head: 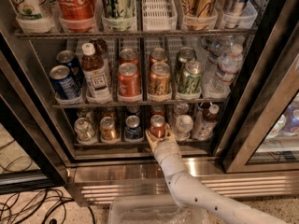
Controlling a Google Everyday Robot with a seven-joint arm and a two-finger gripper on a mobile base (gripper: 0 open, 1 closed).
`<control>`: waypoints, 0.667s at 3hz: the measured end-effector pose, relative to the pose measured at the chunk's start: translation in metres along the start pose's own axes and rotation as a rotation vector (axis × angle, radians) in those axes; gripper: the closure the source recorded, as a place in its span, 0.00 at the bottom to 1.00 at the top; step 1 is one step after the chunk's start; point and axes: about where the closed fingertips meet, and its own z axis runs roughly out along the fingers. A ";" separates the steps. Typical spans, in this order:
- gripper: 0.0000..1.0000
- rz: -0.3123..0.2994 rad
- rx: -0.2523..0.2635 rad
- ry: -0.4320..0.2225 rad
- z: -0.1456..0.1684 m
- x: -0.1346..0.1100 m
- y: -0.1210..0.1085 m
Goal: Pick coke can from bottom shelf of fridge
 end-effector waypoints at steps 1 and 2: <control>0.99 0.002 -0.003 0.002 0.000 0.000 0.000; 1.00 0.002 -0.003 0.002 0.000 0.000 0.000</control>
Offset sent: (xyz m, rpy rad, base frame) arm -0.0006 0.0003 -0.0009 0.0010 0.0029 0.0022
